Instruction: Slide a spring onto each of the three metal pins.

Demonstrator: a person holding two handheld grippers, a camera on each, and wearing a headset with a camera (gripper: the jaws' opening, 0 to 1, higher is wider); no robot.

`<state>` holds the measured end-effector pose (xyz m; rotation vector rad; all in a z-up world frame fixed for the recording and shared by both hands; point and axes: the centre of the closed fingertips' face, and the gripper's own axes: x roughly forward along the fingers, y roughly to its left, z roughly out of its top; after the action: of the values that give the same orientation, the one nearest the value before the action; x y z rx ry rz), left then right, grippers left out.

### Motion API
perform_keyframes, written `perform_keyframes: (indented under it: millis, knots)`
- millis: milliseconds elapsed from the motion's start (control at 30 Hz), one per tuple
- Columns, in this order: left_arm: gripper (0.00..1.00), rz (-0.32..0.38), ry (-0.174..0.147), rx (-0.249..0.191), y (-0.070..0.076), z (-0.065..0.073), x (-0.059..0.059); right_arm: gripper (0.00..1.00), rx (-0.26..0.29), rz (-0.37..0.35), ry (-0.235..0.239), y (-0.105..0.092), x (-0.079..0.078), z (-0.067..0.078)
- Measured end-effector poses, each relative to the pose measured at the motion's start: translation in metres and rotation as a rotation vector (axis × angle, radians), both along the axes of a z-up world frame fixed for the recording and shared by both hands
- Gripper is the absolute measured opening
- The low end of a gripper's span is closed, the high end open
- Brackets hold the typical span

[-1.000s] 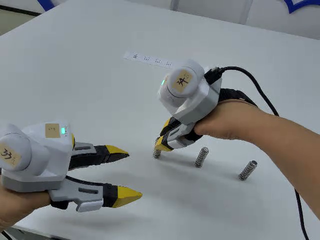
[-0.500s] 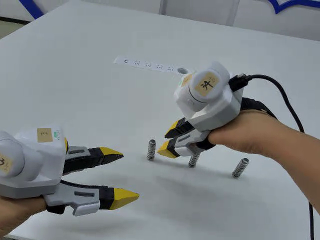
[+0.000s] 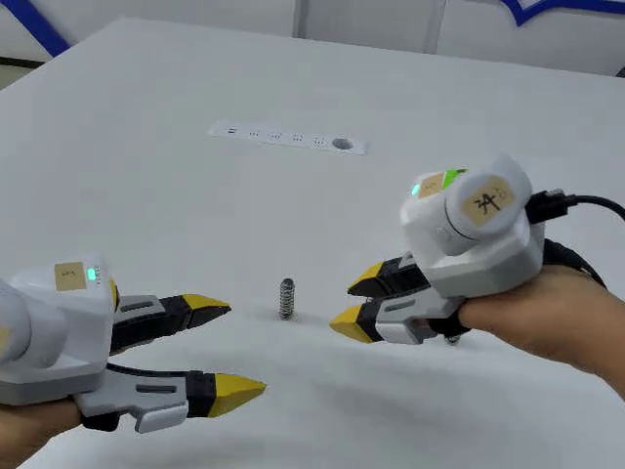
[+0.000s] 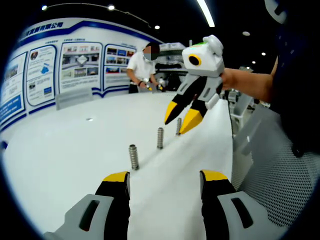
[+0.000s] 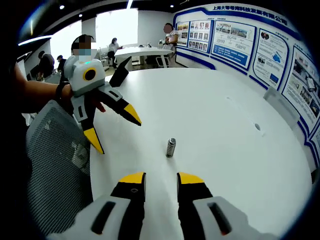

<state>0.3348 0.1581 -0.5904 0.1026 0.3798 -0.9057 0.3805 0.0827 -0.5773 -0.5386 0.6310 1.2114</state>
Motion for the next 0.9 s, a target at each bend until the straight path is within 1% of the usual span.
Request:
perform_keyframes:
  millis: [67, 200, 333, 533, 667, 900]
  knots:
    - [0.58, 0.000, -0.002, -0.002, -0.001, 0.001, -0.001, 0.26, 0.022, -0.022, 0.009, -0.006, -0.002, 0.003]
    - [0.59, -0.003, -0.002, 0.002, -0.001, 0.002, -0.003, 0.26, 0.040, -0.055, -0.006, -0.019, -0.003, 0.007]
    - [0.60, -0.003, -0.006, 0.004, -0.001, 0.004, -0.003, 0.27, 0.063, -0.087, -0.007, -0.032, -0.007, 0.009]
    - [0.60, -0.004, -0.010, 0.008, 0.001, 0.007, -0.004, 0.28, 0.082, -0.145, -0.019, -0.059, -0.009, 0.011]
    - [0.61, -0.009, -0.011, 0.010, -0.001, 0.008, -0.005, 0.28, 0.085, -0.179, -0.021, -0.075, -0.011, 0.010]
    - [0.61, -0.014, -0.012, 0.012, -0.003, 0.010, -0.006, 0.29, 0.093, -0.248, -0.033, -0.104, -0.008, 0.009]
